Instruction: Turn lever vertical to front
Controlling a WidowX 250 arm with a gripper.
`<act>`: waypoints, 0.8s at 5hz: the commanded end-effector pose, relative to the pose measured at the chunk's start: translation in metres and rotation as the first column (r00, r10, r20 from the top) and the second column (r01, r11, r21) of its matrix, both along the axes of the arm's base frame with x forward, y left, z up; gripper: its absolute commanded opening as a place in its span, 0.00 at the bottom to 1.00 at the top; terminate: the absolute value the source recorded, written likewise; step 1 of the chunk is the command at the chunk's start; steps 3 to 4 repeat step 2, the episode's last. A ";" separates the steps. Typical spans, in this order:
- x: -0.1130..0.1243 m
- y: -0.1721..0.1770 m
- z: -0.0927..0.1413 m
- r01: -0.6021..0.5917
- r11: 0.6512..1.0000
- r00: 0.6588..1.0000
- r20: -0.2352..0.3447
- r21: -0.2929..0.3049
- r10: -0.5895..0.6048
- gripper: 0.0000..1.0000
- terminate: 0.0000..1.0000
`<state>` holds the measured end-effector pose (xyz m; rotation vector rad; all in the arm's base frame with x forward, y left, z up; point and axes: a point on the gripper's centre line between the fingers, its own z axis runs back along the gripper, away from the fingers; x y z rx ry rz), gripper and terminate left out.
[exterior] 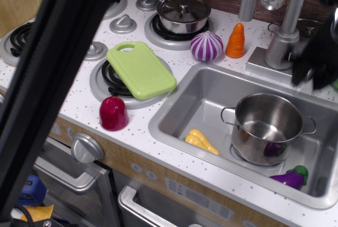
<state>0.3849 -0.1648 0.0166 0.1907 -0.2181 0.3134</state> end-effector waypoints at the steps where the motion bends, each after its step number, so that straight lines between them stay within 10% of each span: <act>1: 0.008 -0.013 0.019 0.021 0.997 0.996 0.091 -0.068 -0.015 1.00 0.00; 2: 0.011 -0.013 0.024 0.022 0.999 0.997 0.071 -0.045 -0.019 1.00 1.00; 4: 0.011 -0.013 0.024 0.022 0.999 0.997 0.071 -0.045 -0.019 1.00 1.00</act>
